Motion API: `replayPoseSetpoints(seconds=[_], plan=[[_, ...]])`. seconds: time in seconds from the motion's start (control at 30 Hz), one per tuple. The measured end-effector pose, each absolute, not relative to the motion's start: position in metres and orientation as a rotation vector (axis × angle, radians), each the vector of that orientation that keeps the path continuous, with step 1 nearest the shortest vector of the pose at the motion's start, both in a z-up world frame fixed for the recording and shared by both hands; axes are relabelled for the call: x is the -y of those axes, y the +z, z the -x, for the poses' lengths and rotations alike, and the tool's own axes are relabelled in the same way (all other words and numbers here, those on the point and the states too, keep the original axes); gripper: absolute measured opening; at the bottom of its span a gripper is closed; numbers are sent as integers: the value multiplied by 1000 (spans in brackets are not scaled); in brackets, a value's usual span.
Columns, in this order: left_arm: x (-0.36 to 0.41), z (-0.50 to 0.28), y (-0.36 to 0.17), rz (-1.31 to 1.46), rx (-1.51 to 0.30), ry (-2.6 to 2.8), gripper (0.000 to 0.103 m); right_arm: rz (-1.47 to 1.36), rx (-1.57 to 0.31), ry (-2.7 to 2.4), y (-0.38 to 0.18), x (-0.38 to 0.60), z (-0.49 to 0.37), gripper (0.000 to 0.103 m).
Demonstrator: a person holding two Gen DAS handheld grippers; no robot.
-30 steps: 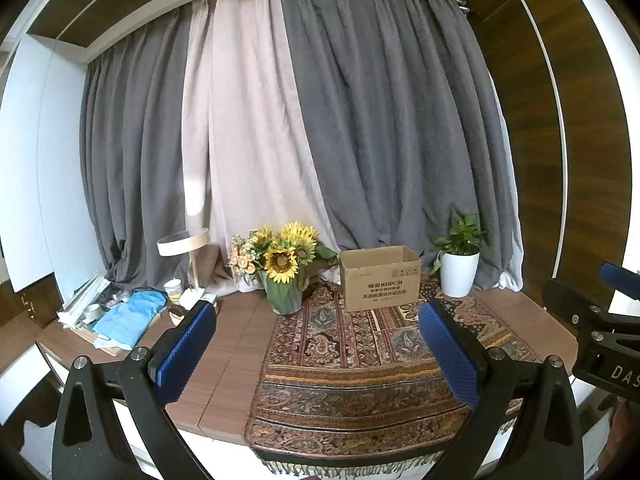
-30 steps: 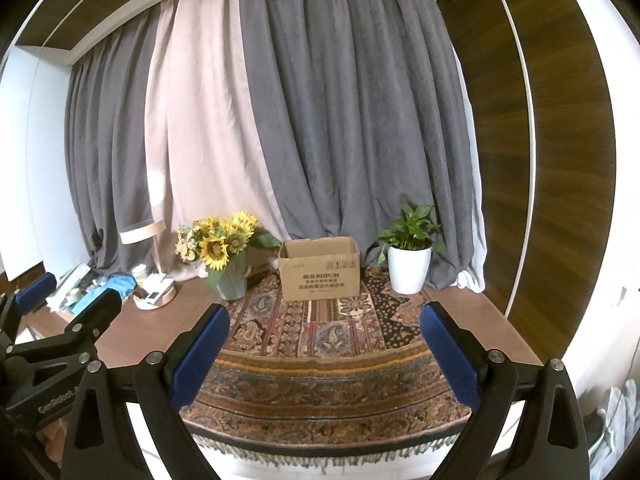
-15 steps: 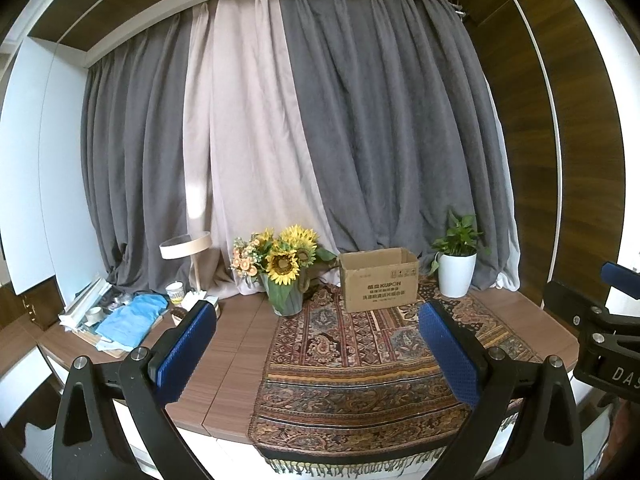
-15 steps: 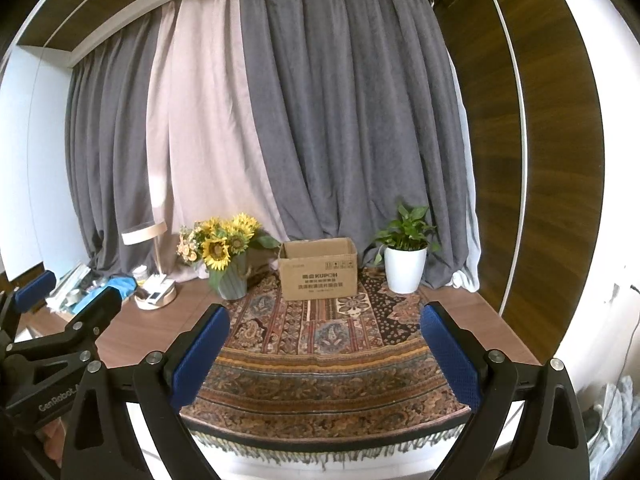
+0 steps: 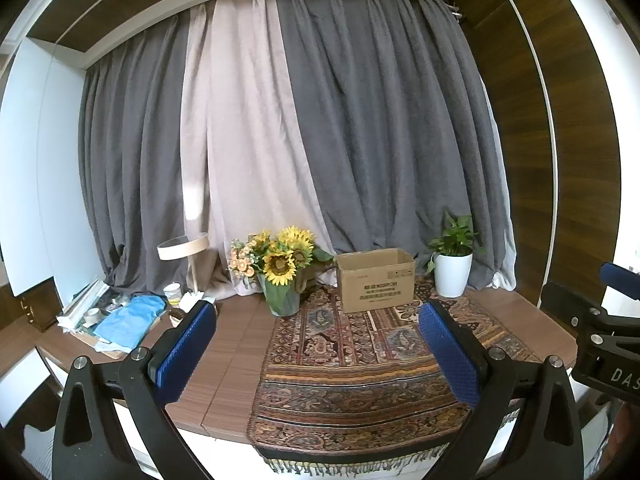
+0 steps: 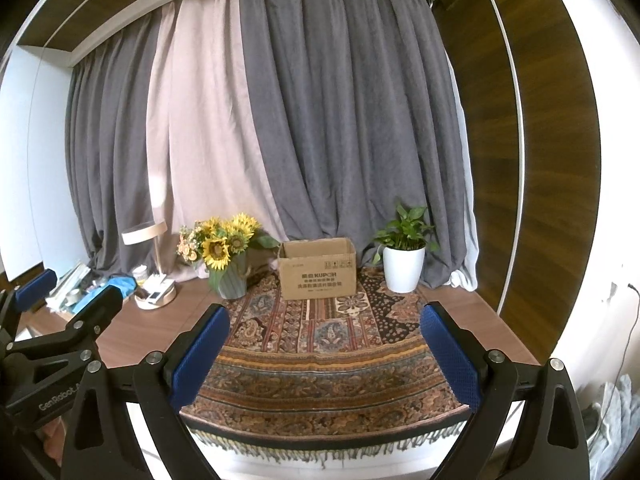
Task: Organize rigid objects
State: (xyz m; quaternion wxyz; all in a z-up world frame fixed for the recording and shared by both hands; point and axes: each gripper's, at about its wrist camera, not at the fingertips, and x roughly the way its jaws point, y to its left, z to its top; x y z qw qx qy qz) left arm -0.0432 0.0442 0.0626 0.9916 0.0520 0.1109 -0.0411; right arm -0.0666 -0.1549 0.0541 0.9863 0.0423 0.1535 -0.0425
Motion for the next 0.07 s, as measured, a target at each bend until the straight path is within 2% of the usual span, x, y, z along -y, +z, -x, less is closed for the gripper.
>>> replayPoseSetpoints(seconds=[0.07], plan=[[-44,44,63,-106,-221,-84,103,-84,-309,-85,54,155,68,97]])
